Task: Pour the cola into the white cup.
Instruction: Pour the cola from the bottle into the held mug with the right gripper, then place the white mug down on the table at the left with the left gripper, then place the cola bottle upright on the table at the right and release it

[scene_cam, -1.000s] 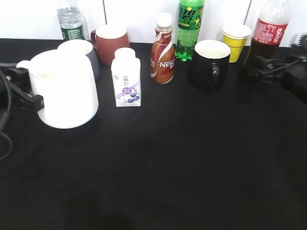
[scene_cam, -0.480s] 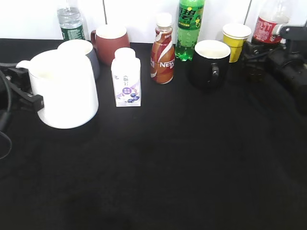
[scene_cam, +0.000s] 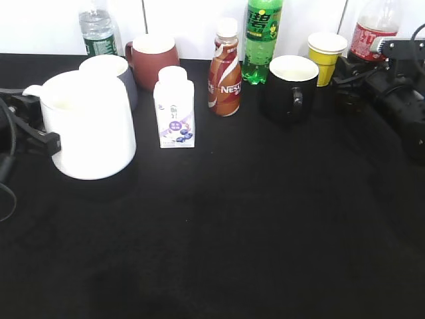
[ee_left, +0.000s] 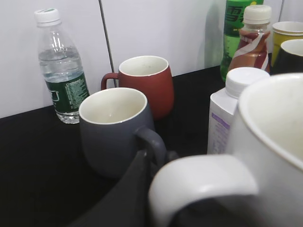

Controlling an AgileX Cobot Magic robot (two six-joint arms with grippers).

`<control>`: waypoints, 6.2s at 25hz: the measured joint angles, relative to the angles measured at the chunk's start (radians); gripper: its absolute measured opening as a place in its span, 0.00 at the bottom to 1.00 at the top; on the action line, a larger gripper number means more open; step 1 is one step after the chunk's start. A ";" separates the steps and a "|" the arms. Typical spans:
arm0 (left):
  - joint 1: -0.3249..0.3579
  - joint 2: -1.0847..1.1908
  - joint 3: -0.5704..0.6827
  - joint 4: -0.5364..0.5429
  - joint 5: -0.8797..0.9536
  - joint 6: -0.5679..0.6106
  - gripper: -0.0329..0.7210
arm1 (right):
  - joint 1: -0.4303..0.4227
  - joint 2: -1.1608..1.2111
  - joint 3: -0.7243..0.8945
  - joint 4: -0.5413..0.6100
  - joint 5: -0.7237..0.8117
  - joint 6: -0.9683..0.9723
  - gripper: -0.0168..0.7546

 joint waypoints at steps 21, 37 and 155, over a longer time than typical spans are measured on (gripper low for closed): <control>-0.003 0.000 0.000 0.299 -0.095 -0.203 0.12 | 0.388 -0.591 0.357 -0.133 0.194 -0.039 0.55; -0.003 0.000 0.000 0.412 -0.137 -0.268 0.12 | 0.551 -0.442 0.163 -0.162 0.324 -0.279 0.55; 0.107 -0.147 -0.229 0.047 0.311 -0.075 0.51 | 0.021 -0.192 0.134 0.092 0.069 -0.028 0.53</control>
